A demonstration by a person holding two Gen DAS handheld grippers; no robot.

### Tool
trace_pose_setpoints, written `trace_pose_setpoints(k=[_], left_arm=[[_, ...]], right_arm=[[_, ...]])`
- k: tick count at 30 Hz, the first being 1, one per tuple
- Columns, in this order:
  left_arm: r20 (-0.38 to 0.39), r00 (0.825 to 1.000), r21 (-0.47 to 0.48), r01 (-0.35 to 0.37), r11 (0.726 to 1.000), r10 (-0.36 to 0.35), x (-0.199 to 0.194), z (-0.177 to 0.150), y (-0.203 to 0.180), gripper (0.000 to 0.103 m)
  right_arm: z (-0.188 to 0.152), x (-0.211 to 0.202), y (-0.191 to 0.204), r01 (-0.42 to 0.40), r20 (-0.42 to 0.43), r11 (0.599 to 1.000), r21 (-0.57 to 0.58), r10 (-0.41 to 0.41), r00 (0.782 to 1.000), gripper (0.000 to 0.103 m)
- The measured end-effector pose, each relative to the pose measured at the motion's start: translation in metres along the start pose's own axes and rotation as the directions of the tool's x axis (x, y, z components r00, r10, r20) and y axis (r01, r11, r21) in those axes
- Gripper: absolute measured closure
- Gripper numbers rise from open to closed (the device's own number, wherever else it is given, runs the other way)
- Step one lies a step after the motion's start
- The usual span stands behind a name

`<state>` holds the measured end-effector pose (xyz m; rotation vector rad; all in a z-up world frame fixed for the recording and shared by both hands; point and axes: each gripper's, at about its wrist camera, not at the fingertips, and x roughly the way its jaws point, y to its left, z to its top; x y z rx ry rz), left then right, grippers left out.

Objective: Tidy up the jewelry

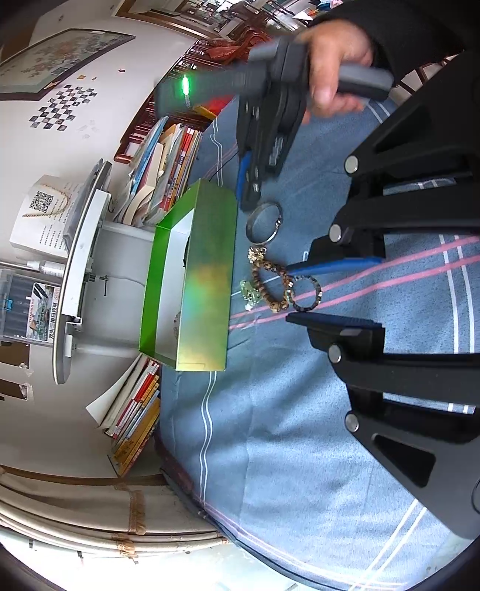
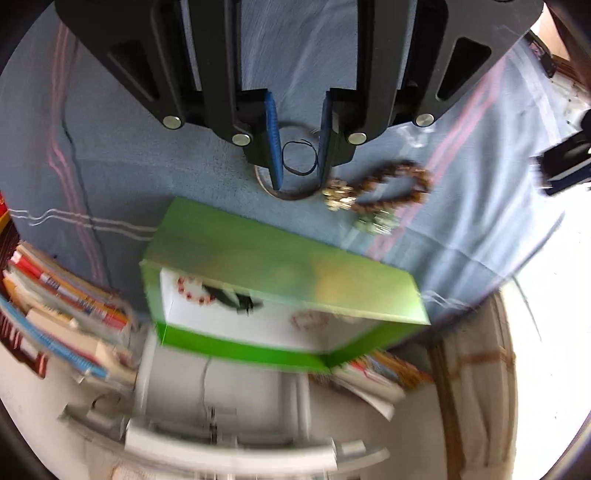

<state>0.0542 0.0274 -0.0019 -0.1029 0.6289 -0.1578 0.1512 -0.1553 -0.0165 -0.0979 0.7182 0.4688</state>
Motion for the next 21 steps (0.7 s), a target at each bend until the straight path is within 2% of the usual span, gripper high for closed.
trace_pose_setpoints(k=[8,16,21], left_arm=[[0.014,1.000,0.015,0.007,1.000,-0.007,-0.013,-0.004,-0.013,0.083],[0.014,1.000,0.033,0.007,0.999,-0.007,-0.022,-0.011,-0.024,0.083],[0.020,1.000,0.036,0.002,0.999,-0.003,-0.029,-0.013,-0.025,0.083]], right_arm=[[-0.034,-0.095,0.023,0.006,0.169,0.999,0.033,-0.012,0.986,0.084],[-0.056,-0.103,0.023,-0.022,0.163,0.996,0.088,0.007,0.987,0.084],[-0.057,-0.110,0.024,-0.028,0.177,0.996,0.084,0.013,0.984,0.084]])
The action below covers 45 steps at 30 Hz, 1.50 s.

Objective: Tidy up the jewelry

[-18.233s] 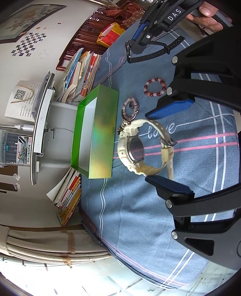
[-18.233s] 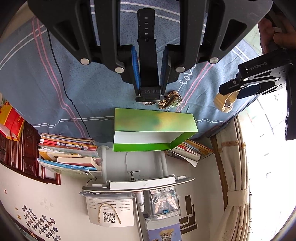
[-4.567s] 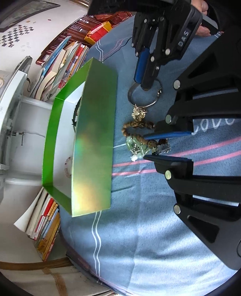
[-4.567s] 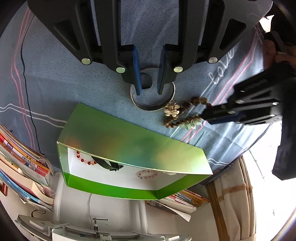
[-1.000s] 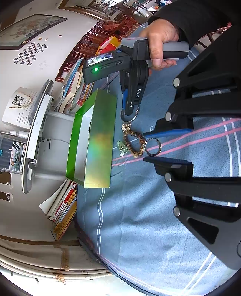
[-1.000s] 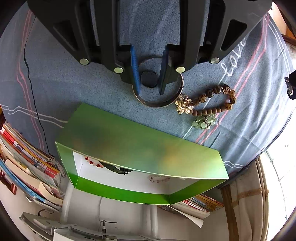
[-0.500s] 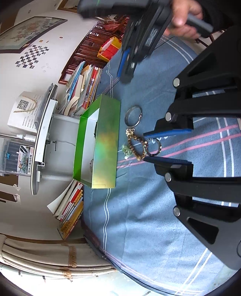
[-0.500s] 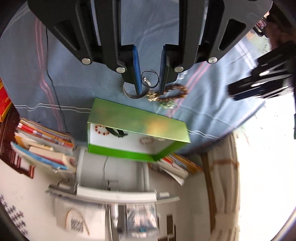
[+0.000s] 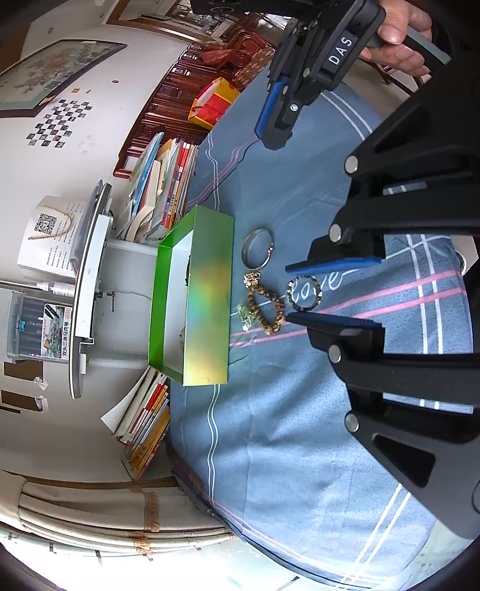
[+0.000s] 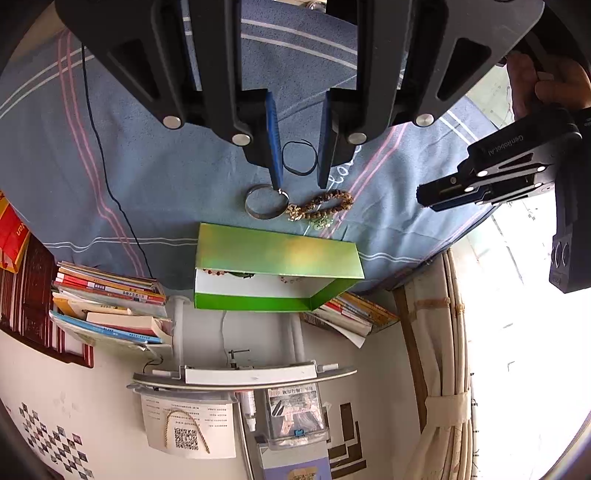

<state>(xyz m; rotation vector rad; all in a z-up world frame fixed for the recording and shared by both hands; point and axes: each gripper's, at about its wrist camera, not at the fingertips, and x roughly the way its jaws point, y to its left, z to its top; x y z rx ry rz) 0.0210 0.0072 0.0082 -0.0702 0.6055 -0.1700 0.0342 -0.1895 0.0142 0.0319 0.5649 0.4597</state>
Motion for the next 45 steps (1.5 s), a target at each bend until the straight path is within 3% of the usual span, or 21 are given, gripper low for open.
trace_pose_setpoints(k=[31,35,39,45], left_arm=[[-0.004,1.000,0.004,0.005,1.000,-0.005,0.006,0.012,0.003,0.083],[0.010,1.000,0.015,-0.001,1.000,0.001,0.016,0.033,0.005,0.083],[0.042,0.999,0.031,-0.020,0.999,0.019,0.040,0.076,0.009,0.083],[0.030,0.996,0.019,-0.080,0.997,0.080,0.111,0.151,0.036,0.083]], right_arm=[[0.009,0.011,-0.006,0.001,-0.005,1.000,-0.001,-0.001,1.000,0.084],[0.026,0.019,-0.011,0.000,0.014,1.000,-0.018,0.000,1.000,0.084],[0.061,0.035,-0.017,-0.006,0.058,0.999,-0.036,0.008,0.998,0.084],[0.128,0.105,-0.031,-0.039,0.059,0.999,-0.033,0.041,0.997,0.084]])
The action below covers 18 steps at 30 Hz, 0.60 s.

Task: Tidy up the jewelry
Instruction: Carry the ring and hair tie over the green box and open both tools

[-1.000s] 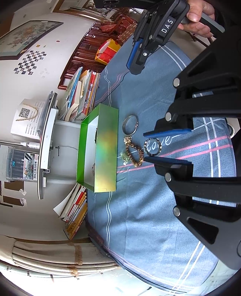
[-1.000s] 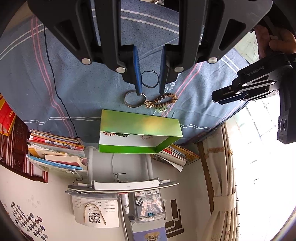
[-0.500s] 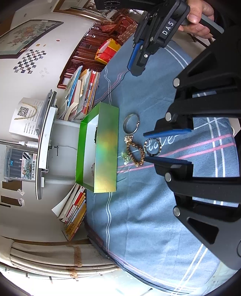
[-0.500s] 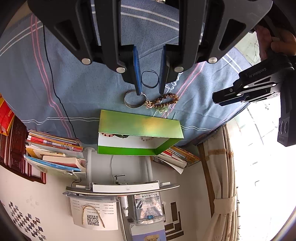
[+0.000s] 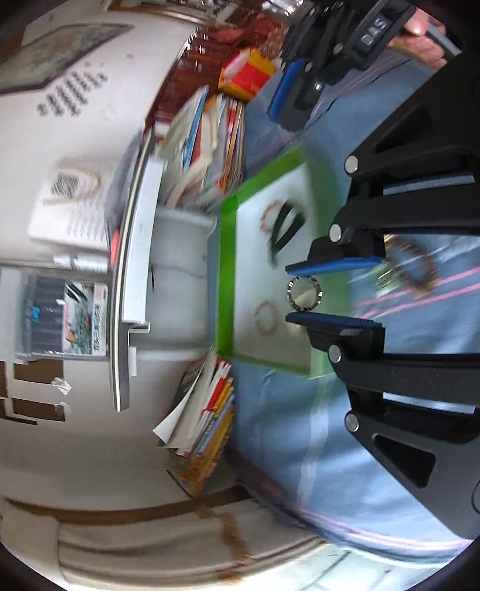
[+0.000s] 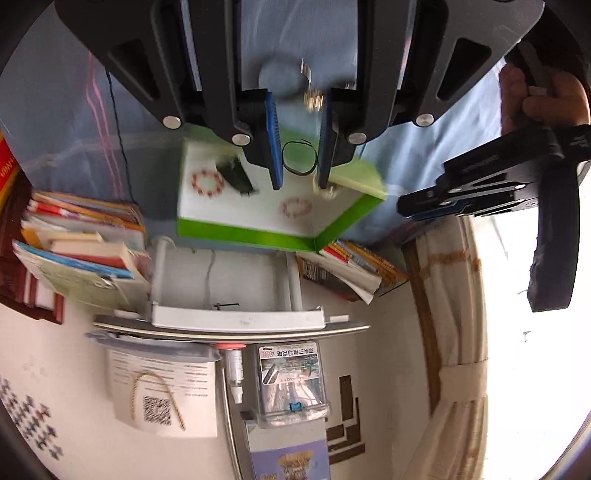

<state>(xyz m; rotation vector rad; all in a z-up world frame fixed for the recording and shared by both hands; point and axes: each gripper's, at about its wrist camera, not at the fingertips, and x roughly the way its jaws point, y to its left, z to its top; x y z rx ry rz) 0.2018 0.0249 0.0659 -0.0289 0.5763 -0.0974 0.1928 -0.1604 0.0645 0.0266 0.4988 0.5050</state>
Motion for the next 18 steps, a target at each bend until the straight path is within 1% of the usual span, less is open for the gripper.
trace_pose_setpoints(k=[1,4,6,9,10,11,12,13,14,15,16,17,18], left_arm=[[-0.013,1.000,-0.006,-0.012,1.000,0.012,0.015,0.009,0.005,0.083],[-0.087,0.995,-0.029,-0.048,0.998,0.045,0.074,0.030,0.021,0.083],[-0.119,0.991,-0.022,-0.065,0.998,0.062,0.101,0.035,0.023,0.083],[-0.149,0.985,-0.032,-0.095,0.995,0.090,0.129,0.040,0.030,0.081],[-0.159,0.983,-0.037,-0.102,0.994,0.095,0.136,0.042,0.034,0.070],[-0.155,0.982,-0.041,-0.114,0.993,0.106,0.137,0.042,0.036,0.054],[-0.138,0.983,-0.052,-0.131,0.990,0.123,0.133,0.042,0.039,0.047],[-0.107,0.987,-0.065,-0.128,0.990,0.121,0.123,0.042,0.041,0.040],[-0.087,0.991,-0.067,-0.110,0.992,0.104,0.112,0.042,0.041,0.035],[-0.070,0.993,-0.064,-0.098,0.993,0.094,0.101,0.040,0.042,0.033],[-0.041,0.994,-0.059,-0.102,0.993,0.099,0.079,0.037,0.042,0.029],[-0.011,0.995,-0.058,-0.098,0.993,0.098,0.063,0.035,0.042,0.023],[0.039,0.995,-0.062,-0.089,0.994,0.091,0.037,0.030,0.041,0.019]], right_arm=[[0.006,0.013,-0.003,-0.003,-0.008,1.000,0.003,0.003,1.000,0.084],[0.020,0.059,-0.009,-0.025,-0.054,1.000,0.010,0.025,0.998,0.084],[0.023,0.090,-0.015,-0.041,-0.085,0.999,0.025,0.043,0.995,0.084],[0.022,0.116,-0.019,-0.062,-0.112,0.997,0.037,0.066,0.992,0.084],[0.022,0.120,-0.021,-0.049,-0.112,0.998,0.040,0.053,0.992,0.080],[0.023,0.119,-0.024,-0.038,-0.108,0.998,0.051,0.043,0.993,0.077],[0.024,0.115,-0.028,-0.037,-0.104,0.997,0.068,0.044,0.994,0.077],[0.026,0.102,-0.031,-0.049,-0.085,0.995,0.089,0.057,0.995,0.077],[0.026,0.087,-0.033,-0.054,-0.057,0.994,0.091,0.060,0.997,0.076],[0.027,0.073,-0.033,-0.046,-0.032,0.995,0.087,0.049,0.998,0.069],[0.025,0.048,-0.033,-0.033,0.018,0.996,0.087,0.032,0.999,0.055],[0.023,0.028,-0.034,-0.031,0.061,0.995,0.090,0.025,0.998,0.048],[0.020,0.008,-0.034,-0.025,0.100,0.996,0.091,0.016,0.995,0.040]])
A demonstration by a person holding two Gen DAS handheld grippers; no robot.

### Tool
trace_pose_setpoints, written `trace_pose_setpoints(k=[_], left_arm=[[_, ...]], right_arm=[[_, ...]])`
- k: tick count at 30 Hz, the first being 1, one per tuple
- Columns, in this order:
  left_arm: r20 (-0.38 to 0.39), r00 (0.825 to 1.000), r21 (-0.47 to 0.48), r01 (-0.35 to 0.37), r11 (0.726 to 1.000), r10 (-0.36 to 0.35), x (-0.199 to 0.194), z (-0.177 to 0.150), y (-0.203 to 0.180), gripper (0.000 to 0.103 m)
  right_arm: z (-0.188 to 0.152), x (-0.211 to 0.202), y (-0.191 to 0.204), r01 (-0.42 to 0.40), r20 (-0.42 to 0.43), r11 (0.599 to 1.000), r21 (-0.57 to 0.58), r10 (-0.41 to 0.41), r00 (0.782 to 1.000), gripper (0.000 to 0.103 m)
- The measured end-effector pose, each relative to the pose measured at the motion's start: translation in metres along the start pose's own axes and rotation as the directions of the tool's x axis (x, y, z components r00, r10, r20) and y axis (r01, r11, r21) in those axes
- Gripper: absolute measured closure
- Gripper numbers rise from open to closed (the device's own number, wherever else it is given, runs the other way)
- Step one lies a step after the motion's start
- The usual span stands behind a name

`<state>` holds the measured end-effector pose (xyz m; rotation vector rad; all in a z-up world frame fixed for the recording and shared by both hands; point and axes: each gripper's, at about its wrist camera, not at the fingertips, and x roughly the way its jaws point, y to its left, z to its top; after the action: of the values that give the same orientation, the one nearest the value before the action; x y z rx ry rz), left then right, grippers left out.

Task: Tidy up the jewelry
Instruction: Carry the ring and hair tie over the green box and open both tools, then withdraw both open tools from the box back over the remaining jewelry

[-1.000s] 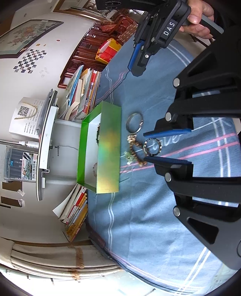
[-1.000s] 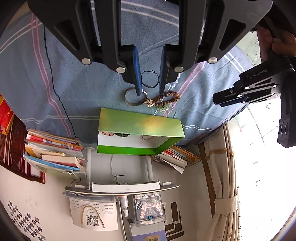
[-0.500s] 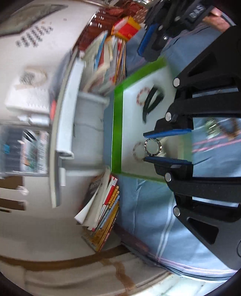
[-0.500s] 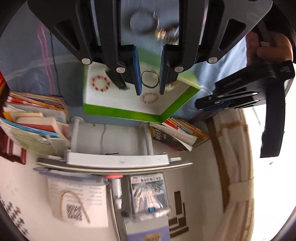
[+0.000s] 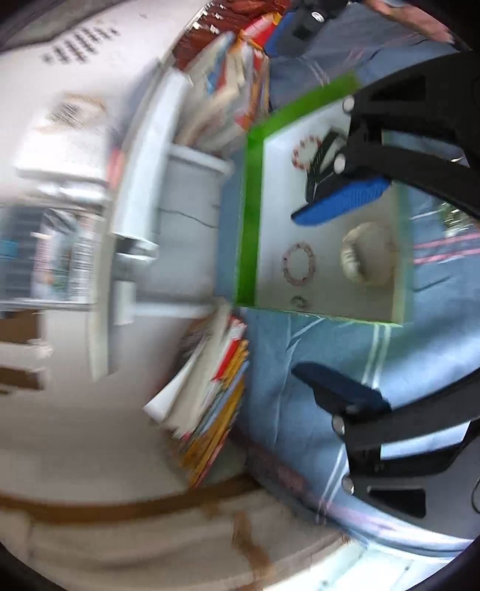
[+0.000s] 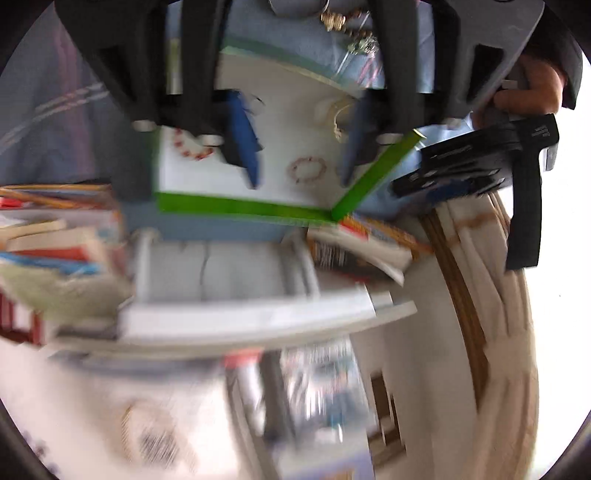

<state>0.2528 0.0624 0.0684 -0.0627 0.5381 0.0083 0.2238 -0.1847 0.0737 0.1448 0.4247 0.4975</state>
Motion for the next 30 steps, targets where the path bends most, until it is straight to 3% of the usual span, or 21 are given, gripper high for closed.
trace_pose_setpoints(k=[2,4,6,9,13,19,30], left_arm=[[0.083,0.997,-0.021,0.010,1.000,-0.008,-0.047,-0.015,0.004,0.008],[0.121,0.992,-0.038,0.034,0.999,-0.029,-0.086,-0.036,0.006,0.005],[0.119,0.992,-0.035,0.057,0.998,-0.052,-0.117,-0.066,0.001,0.004],[0.076,0.997,-0.006,0.027,1.000,-0.027,-0.141,-0.106,-0.011,0.004],[0.007,1.000,0.006,0.023,1.000,-0.023,-0.156,-0.151,-0.027,0.004],[-0.078,0.996,0.018,0.054,0.998,-0.052,-0.155,-0.188,-0.040,0.004],[-0.101,0.994,0.020,0.048,0.999,-0.046,-0.157,-0.192,-0.044,0.004]], right_arm=[[-0.007,-0.040,0.003,0.021,0.038,1.000,-0.015,-0.021,0.999,0.040],[-0.020,-0.073,0.008,0.034,0.049,0.999,-0.019,-0.033,0.998,0.037],[-0.037,-0.098,0.012,0.056,0.054,0.998,-0.012,-0.055,0.997,0.028],[-0.072,-0.128,0.024,0.099,0.042,0.995,-0.012,-0.098,0.994,0.026],[-0.109,-0.141,0.038,0.096,-0.007,0.995,-0.022,-0.096,0.995,0.026],[-0.150,-0.150,0.047,0.108,-0.081,0.994,-0.015,-0.109,0.991,0.026],[-0.157,-0.166,0.040,0.118,-0.074,0.993,0.022,-0.117,0.990,0.026]])
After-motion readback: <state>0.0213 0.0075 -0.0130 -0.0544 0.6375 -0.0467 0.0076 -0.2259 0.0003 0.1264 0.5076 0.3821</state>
